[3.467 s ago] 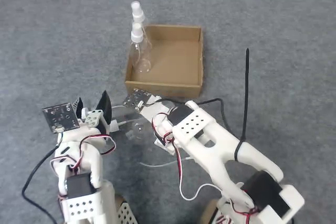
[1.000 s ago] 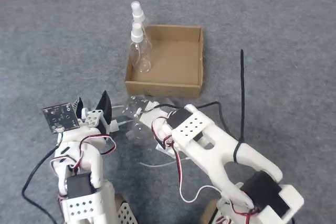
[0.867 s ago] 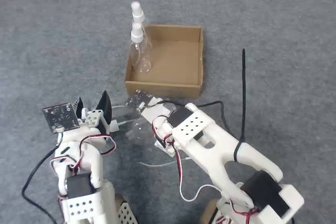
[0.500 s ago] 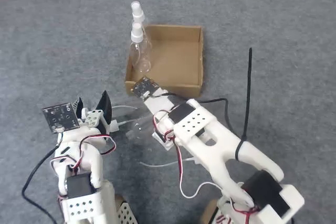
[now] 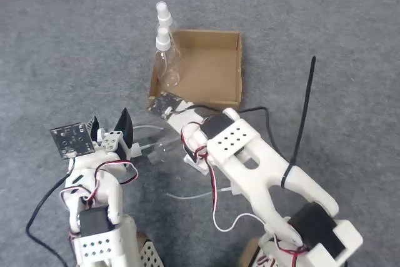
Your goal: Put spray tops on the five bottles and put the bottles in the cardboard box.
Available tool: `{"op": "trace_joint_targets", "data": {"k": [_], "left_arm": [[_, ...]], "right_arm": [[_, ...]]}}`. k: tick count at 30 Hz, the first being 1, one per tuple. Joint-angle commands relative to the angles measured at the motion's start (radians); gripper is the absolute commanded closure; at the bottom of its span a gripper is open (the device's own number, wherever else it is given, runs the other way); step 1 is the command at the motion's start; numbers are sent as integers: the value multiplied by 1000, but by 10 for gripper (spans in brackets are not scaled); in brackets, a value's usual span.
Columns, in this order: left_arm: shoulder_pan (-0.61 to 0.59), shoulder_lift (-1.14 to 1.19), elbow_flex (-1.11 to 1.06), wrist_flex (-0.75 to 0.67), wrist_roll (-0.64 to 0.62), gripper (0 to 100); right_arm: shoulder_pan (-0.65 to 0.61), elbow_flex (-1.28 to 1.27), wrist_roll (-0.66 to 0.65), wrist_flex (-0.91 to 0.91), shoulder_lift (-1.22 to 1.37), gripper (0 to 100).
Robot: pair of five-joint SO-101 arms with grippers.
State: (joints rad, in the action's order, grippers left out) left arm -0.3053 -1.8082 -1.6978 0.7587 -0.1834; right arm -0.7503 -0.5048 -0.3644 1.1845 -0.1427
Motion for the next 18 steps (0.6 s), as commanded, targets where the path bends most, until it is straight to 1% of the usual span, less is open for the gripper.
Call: {"op": "trace_joint_targets", "data": {"k": [1, 4, 9, 18], "left_arm": [[-8, -18, 13, -20, 9, 767], [-8, -18, 13, -20, 9, 767], [-8, -18, 13, -20, 9, 767], [-8, -18, 13, -20, 9, 767]], "right_arm": [[7, 63, -141, 48, -24, 636], [8, 61, -238, 81, -15, 637], [8, 9, -350, 77, -13, 637], [10, -94, -405, -36, -13, 638]]}}
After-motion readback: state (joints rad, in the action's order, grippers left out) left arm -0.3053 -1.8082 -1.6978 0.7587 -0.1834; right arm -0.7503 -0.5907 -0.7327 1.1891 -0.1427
